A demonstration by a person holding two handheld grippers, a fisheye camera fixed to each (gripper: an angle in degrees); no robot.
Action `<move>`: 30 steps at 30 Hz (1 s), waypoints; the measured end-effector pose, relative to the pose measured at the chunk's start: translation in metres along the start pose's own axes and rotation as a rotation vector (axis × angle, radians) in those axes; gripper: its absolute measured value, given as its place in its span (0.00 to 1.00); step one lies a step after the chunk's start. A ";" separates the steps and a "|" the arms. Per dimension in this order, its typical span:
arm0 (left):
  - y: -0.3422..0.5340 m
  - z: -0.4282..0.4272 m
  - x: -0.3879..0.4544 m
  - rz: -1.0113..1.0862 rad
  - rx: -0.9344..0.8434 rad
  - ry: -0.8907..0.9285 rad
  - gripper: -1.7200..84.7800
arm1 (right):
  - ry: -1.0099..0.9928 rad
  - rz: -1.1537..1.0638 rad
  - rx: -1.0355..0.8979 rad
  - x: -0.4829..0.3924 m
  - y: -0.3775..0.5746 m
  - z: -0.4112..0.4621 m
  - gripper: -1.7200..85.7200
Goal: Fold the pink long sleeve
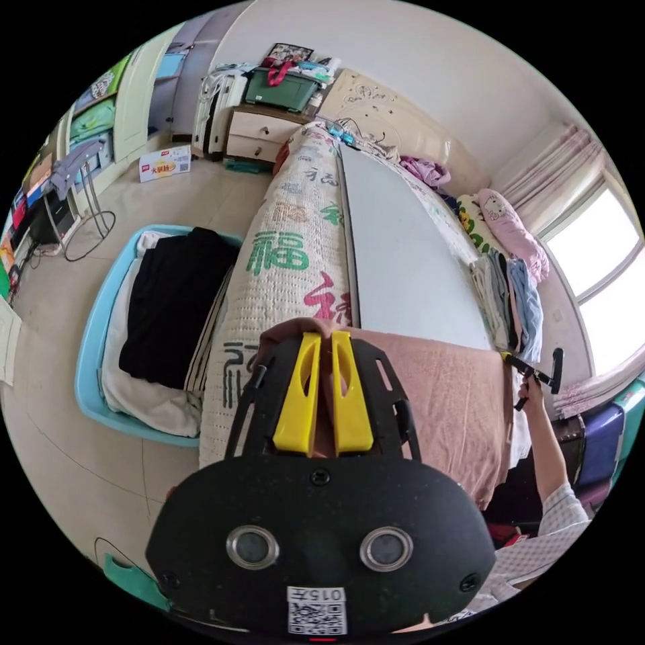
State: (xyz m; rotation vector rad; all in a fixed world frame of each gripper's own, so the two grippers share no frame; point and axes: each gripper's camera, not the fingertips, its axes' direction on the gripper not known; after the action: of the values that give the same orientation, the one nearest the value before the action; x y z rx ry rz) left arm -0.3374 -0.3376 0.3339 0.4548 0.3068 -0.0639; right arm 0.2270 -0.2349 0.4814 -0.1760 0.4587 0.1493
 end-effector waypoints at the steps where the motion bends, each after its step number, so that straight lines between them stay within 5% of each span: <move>1: 0.006 0.000 -0.002 -0.021 -0.011 0.014 0.05 | -0.001 -0.001 -0.021 0.000 0.005 0.012 0.04; 9: 0.097 -0.082 0.042 0.104 0.094 -0.133 0.11 | -0.001 -0.081 0.126 0.005 0.134 -0.024 0.08; 13: 0.205 -0.160 0.101 0.172 0.407 -0.079 0.09 | 0.238 -0.110 0.408 -0.034 0.302 -0.077 0.07; 19: 0.369 -0.206 0.219 0.307 1.055 -0.287 0.04 | 0.052 -0.002 0.728 -0.077 0.506 -0.102 0.04; 25: 0.394 -0.191 0.276 0.536 0.902 -0.236 0.07 | -0.048 -0.031 0.609 -0.132 0.561 -0.068 0.06; 30: 0.374 -0.179 0.277 0.466 0.732 -0.238 0.05 | -0.094 -0.011 0.640 -0.151 0.585 -0.086 0.03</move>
State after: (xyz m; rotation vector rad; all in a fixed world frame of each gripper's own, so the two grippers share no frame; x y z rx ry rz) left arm -0.0748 0.0791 0.2540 1.2243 -0.0771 0.2325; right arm -0.0498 0.3024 0.3944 0.4541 0.3923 -0.0054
